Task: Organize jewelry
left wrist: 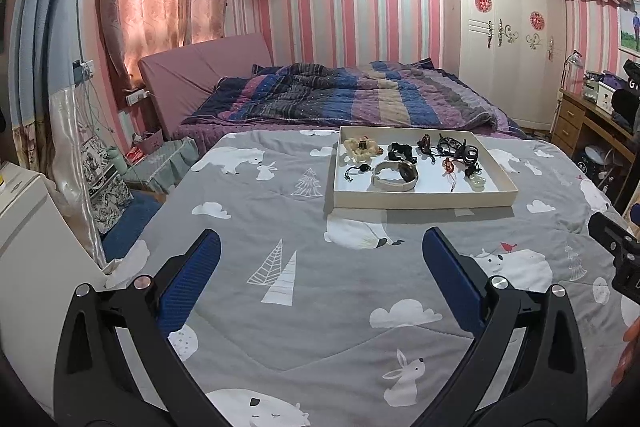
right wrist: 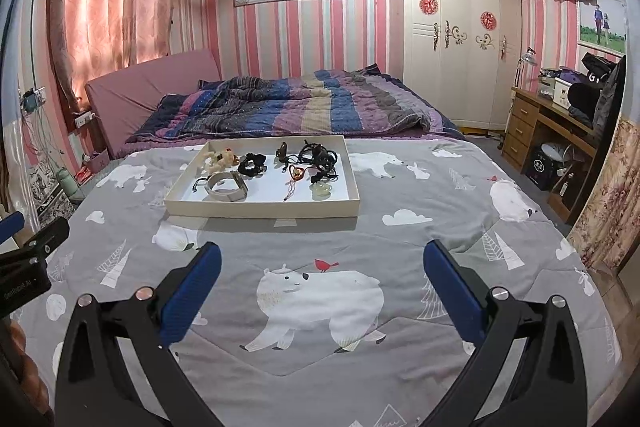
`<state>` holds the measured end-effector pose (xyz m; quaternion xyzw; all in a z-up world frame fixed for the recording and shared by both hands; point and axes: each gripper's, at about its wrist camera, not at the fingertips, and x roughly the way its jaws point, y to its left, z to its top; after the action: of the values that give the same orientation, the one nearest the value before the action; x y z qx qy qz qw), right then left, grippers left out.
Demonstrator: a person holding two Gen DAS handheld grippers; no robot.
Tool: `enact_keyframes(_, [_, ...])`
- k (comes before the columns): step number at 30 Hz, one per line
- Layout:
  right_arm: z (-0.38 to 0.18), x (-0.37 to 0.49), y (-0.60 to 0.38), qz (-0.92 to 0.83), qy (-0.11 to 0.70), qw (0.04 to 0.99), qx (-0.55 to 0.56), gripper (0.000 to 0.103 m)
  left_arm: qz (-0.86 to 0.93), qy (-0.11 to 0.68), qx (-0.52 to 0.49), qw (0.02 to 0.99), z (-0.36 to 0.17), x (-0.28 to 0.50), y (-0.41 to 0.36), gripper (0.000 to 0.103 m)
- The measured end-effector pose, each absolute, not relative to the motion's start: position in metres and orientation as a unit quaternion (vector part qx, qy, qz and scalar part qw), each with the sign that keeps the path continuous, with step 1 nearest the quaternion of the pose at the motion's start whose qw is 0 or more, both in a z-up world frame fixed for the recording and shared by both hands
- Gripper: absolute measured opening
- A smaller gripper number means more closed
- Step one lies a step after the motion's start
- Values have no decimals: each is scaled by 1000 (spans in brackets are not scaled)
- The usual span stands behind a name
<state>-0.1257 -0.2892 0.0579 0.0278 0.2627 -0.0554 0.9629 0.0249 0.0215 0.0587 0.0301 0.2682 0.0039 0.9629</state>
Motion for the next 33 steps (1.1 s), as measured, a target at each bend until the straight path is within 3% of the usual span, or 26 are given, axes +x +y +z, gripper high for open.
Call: enact_keyframes(33, [53, -124, -292, -66, 264, 962, 28, 101, 5, 277, 40, 960, 55, 24, 14, 100])
